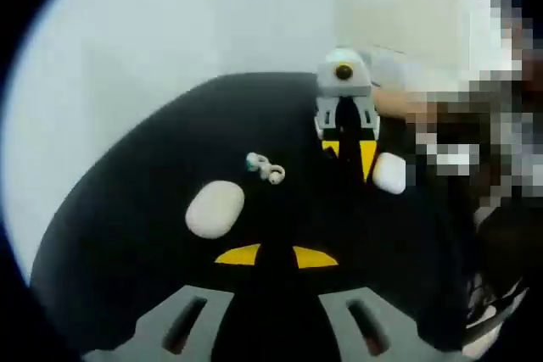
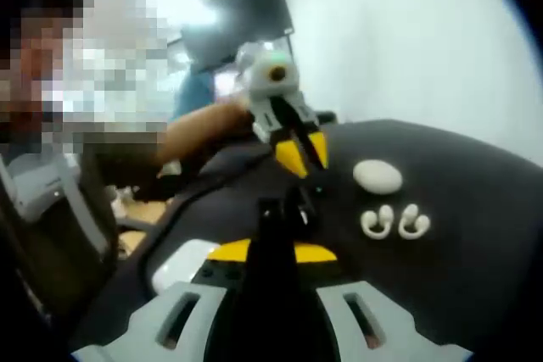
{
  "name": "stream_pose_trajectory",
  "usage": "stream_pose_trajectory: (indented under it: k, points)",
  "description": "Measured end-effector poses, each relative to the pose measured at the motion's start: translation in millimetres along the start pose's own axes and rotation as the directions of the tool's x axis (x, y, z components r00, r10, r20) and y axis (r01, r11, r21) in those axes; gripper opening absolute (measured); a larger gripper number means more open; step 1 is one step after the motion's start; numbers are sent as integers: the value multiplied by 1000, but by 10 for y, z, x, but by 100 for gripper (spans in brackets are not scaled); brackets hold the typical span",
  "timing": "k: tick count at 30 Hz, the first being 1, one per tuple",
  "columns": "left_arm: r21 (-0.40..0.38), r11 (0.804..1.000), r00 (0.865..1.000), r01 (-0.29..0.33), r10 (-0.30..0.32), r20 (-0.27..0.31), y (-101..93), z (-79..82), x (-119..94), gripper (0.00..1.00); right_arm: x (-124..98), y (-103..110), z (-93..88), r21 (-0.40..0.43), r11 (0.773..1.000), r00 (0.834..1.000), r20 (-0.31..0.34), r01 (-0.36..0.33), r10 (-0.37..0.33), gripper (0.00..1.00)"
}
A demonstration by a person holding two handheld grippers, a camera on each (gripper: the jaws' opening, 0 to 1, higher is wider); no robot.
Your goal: Pick up three earphones and place each one into its charging case using tactile feedback, ensure that each earphone is properly inserted and securely positioned inside the case.
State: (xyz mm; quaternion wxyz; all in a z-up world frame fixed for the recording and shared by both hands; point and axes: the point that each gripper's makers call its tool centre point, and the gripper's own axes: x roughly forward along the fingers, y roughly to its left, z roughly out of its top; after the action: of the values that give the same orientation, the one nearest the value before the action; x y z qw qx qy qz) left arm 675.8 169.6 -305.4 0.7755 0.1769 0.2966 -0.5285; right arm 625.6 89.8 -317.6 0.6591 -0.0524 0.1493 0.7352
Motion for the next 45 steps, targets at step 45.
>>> stream_pose_trajectory:
  k: [45]
  points:
    - [624, 653, 902, -430, 287, 321, -603, 624, 65, 8, 1, 16, 6, -14, 1000, 1000, -1, 0, 0, 18]
